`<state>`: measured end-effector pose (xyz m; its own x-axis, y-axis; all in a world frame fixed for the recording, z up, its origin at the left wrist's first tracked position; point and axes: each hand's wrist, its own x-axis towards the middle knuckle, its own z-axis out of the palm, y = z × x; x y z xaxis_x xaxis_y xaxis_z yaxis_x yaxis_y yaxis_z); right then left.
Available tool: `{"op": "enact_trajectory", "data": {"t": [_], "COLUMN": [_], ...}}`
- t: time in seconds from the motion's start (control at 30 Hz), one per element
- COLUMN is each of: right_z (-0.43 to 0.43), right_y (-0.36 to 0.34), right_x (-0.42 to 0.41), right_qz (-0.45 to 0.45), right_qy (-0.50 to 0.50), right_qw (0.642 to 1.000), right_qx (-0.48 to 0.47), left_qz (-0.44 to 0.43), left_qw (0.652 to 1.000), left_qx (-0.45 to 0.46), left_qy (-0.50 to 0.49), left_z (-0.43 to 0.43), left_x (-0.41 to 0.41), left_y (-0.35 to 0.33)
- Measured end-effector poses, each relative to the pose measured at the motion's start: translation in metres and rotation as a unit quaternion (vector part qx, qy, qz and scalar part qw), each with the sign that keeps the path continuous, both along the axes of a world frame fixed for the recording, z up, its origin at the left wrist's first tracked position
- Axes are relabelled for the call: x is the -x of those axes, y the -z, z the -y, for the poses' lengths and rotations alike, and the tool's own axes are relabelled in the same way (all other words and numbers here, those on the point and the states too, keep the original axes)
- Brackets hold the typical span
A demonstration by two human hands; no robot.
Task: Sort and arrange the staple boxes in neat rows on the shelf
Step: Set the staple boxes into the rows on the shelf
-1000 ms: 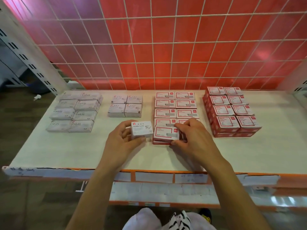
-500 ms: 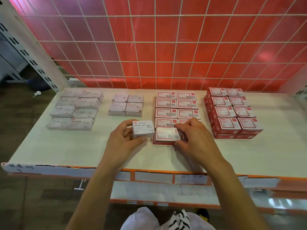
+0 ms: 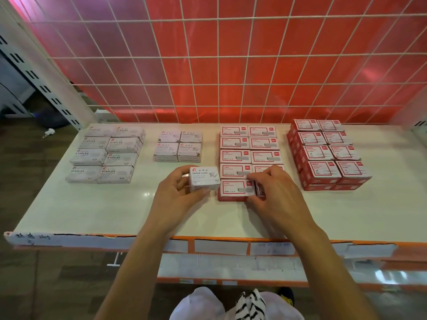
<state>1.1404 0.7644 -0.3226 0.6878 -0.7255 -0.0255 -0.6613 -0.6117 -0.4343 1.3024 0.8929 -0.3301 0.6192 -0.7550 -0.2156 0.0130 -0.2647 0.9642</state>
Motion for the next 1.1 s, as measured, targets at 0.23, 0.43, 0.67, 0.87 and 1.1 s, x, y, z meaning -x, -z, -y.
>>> {"op": "enact_trajectory", "data": {"t": [0.23,0.43,0.67,0.87,1.1], "right_z": [-0.003,-0.019,-0.036,-0.039,-0.034], "right_y": [-0.002,-0.009,-0.014,-0.010,0.009], "right_x": [-0.004,-0.029,-0.061,-0.088,-0.116], "right_qz": [0.002,0.081,0.093,0.083,0.048], "right_qy": [0.009,-0.031,-0.092,-0.088,-0.023], "right_qw": [1.000,0.996,0.989,0.990,0.998], "right_qx": [0.004,-0.001,-0.068,-0.068,-0.018], "left_qz": [-0.024,-0.048,-0.028,0.051,0.216], "left_qw": [0.999,0.997,0.996,0.997,0.970], "left_qx": [0.013,0.034,0.036,-0.002,-0.096], "left_qy": [0.026,0.054,0.077,0.058,0.054], "left_z": [-0.006,-0.015,-0.029,-0.034,-0.018], "left_x": [-0.006,-0.015,-0.030,-0.047,-0.059], "left_y": [0.000,0.000,0.003,0.001,0.002]}}
